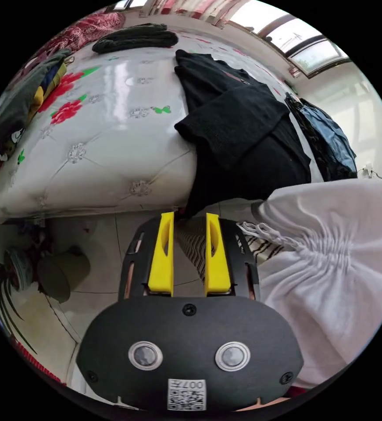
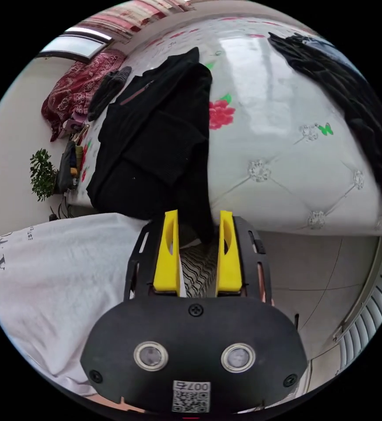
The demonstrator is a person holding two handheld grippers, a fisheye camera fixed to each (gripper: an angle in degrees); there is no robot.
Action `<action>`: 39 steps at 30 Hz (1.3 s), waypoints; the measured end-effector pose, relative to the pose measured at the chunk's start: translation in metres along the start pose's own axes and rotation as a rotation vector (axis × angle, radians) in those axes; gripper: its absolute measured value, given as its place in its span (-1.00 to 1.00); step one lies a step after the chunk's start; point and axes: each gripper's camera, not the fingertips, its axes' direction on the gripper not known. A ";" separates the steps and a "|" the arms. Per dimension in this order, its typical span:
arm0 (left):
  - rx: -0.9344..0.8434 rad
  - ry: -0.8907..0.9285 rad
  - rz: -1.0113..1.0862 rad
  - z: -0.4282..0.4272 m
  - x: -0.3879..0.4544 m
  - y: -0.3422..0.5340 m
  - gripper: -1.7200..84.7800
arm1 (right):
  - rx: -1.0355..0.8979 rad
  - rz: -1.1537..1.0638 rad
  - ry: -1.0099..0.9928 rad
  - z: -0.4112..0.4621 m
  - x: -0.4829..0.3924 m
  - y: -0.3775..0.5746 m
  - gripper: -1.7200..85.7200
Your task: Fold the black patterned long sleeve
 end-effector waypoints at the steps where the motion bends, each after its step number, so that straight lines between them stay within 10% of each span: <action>1: -0.016 0.000 0.000 0.007 -0.001 -0.005 -0.67 | -0.019 0.008 -0.007 -0.001 0.008 0.001 -0.76; 13: -0.306 -0.068 0.136 0.074 0.016 -0.090 -0.97 | -0.240 -0.064 -0.074 -0.008 0.026 -0.025 -0.82; 19: -0.201 0.211 0.128 0.002 -0.018 -0.084 -0.98 | -0.273 -0.114 -0.131 -0.028 0.021 -0.043 -0.95; 28: 0.344 0.723 0.136 -0.159 -0.121 -0.186 -0.98 | 0.100 -0.094 -0.726 -0.192 0.058 -0.114 -0.96; 39: 0.460 0.372 -0.297 -0.154 -0.167 -0.441 -0.72 | 0.414 0.062 -0.471 -0.237 0.009 -0.366 -0.88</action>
